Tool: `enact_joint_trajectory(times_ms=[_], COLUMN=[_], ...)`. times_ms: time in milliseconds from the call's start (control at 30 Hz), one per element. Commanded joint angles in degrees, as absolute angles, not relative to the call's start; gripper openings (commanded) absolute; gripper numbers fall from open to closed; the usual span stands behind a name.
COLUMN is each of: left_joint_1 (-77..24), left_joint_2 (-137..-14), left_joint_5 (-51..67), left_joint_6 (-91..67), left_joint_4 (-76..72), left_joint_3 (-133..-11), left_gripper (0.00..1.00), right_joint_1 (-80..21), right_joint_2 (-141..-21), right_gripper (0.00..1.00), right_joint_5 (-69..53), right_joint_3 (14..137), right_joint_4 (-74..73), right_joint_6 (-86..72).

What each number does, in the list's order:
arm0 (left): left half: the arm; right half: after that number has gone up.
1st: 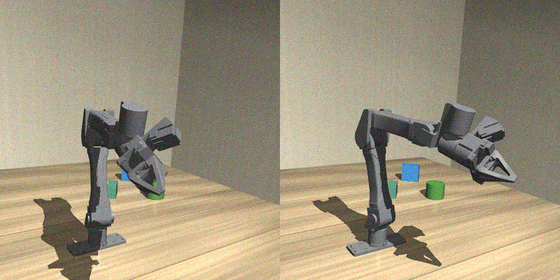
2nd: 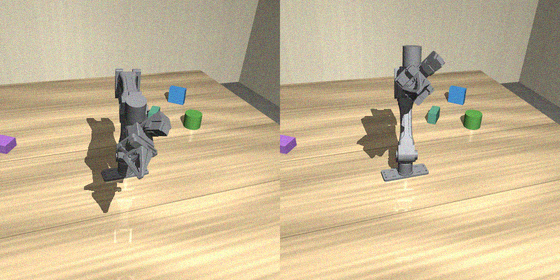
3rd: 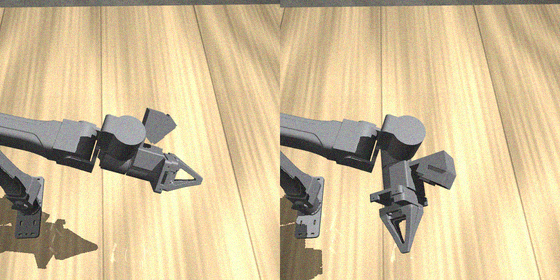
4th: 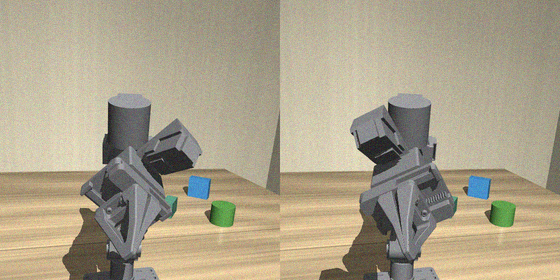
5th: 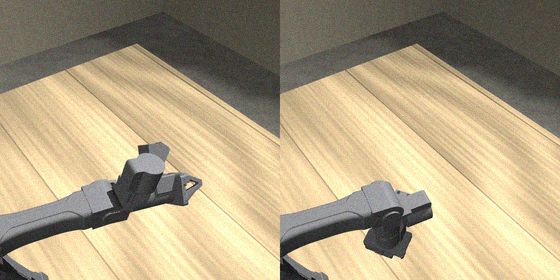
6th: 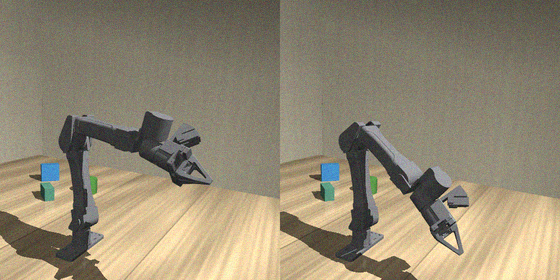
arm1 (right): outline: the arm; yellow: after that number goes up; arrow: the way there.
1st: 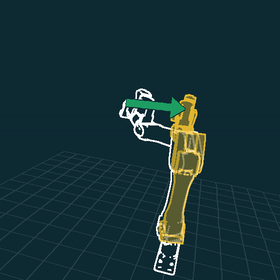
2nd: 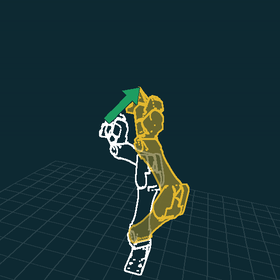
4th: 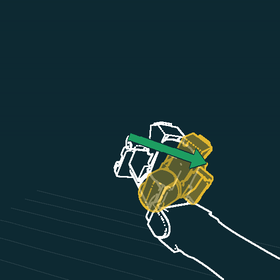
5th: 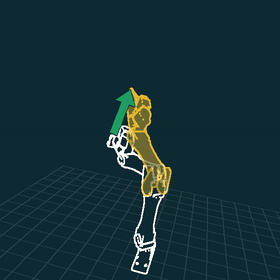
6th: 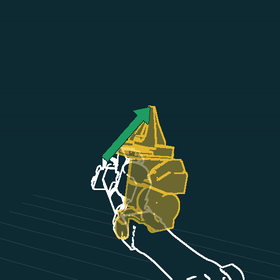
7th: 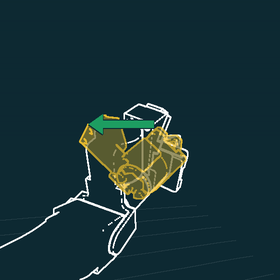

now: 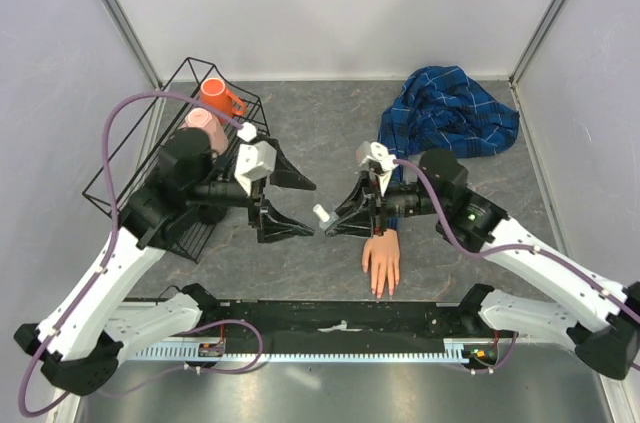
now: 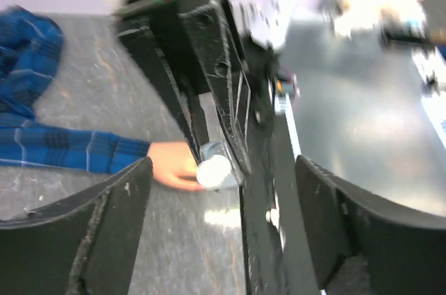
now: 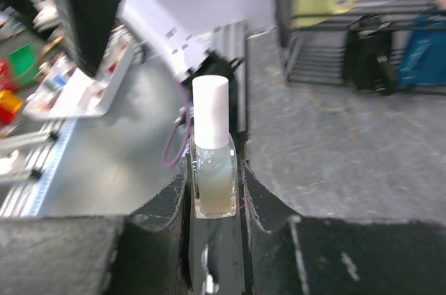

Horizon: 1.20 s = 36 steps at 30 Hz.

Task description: Paint the nails

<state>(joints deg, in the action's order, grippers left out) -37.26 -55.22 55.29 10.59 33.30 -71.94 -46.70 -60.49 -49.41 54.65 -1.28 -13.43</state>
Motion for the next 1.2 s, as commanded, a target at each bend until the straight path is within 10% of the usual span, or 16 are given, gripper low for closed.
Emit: enact_joint_trajectory(times_ms=[0, 633, 1167], left_joint_1=[-37.4, -37.5, -38.5], left_joint_2=[-48.4, -60.8, -61.3], left_joint_5=[46.4, 54.5, 55.7], left_joint_6=[-14.8, -55.8, -52.3], left_joint_4=[11.9, -43.0, -39.5], left_joint_3=[-66.1, -57.5, -57.2], left_gripper=[0.93, 0.50, 0.69], right_joint_1=[-46.8, -46.8, -46.8], right_joint_2=[-52.8, -44.4, -45.8], right_gripper=[0.00, 0.00, 0.00], right_joint_5=[-38.0, -33.7, -36.4], right_joint_3=[51.6, 46.6, 48.3], right_joint_4=[3.5, 18.4, 20.7], right_joint_6=[-14.2, -25.8, -29.3])
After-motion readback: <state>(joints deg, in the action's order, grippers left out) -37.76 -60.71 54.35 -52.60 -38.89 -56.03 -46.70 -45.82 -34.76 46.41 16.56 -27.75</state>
